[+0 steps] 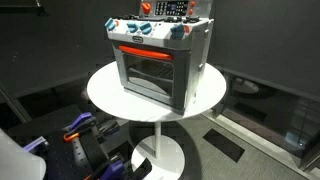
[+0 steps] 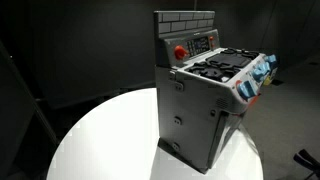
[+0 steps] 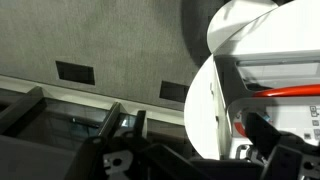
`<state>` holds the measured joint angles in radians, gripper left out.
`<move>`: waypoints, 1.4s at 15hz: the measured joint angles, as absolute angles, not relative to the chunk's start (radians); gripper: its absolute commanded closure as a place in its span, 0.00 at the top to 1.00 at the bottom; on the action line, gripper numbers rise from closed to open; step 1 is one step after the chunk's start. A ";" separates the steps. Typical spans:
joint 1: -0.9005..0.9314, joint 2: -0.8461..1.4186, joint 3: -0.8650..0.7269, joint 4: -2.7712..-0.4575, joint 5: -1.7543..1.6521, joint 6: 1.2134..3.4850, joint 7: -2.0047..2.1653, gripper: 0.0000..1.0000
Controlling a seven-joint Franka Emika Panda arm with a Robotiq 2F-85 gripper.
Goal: Press a button on the stove
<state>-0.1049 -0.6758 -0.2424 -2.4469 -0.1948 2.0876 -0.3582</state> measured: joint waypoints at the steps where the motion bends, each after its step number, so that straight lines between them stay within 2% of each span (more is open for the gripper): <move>1: -0.105 -0.677 -0.242 -2.447 -0.195 2.088 -0.358 1.00; 11: -0.086 -0.660 -0.234 -2.446 -0.173 2.105 -0.355 1.00; 21: -0.004 -0.467 -0.164 -2.388 -0.083 2.308 -0.319 1.00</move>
<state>-0.0042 -0.4673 -0.1639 -2.3882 -0.0827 2.3080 -0.3187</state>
